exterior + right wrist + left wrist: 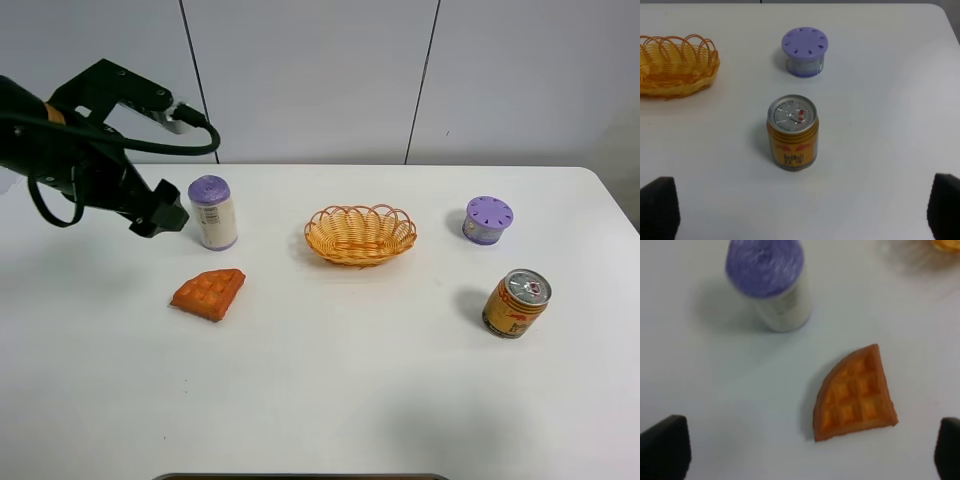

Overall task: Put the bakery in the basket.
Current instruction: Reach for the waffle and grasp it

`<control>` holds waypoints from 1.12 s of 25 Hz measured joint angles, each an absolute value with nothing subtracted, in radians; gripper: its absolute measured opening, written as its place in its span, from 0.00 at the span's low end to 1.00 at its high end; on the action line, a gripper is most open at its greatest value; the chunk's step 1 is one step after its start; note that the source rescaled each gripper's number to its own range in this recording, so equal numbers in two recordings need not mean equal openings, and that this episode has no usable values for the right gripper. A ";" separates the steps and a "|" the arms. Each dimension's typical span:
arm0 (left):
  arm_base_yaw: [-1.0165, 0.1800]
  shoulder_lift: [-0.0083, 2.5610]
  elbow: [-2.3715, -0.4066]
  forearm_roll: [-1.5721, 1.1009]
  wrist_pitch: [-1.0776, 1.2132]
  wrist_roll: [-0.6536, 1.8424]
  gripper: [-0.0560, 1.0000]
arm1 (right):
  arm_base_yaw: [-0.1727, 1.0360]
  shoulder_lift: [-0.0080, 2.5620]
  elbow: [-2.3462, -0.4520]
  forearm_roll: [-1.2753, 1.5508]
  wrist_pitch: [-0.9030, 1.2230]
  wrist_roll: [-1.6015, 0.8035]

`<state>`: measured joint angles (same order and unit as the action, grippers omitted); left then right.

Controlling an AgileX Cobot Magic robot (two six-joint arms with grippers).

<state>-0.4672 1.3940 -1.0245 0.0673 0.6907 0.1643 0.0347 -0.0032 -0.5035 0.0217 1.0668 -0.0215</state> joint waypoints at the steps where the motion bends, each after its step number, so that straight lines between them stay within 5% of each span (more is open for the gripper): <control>1: -0.476 1.421 -1.038 0.072 0.691 0.164 1.00 | 0.035 -0.003 -0.504 0.022 1.067 -0.022; 28: -0.487 1.856 -1.057 0.077 0.555 0.100 1.00 | 0.035 -0.003 -0.504 0.022 1.067 -0.022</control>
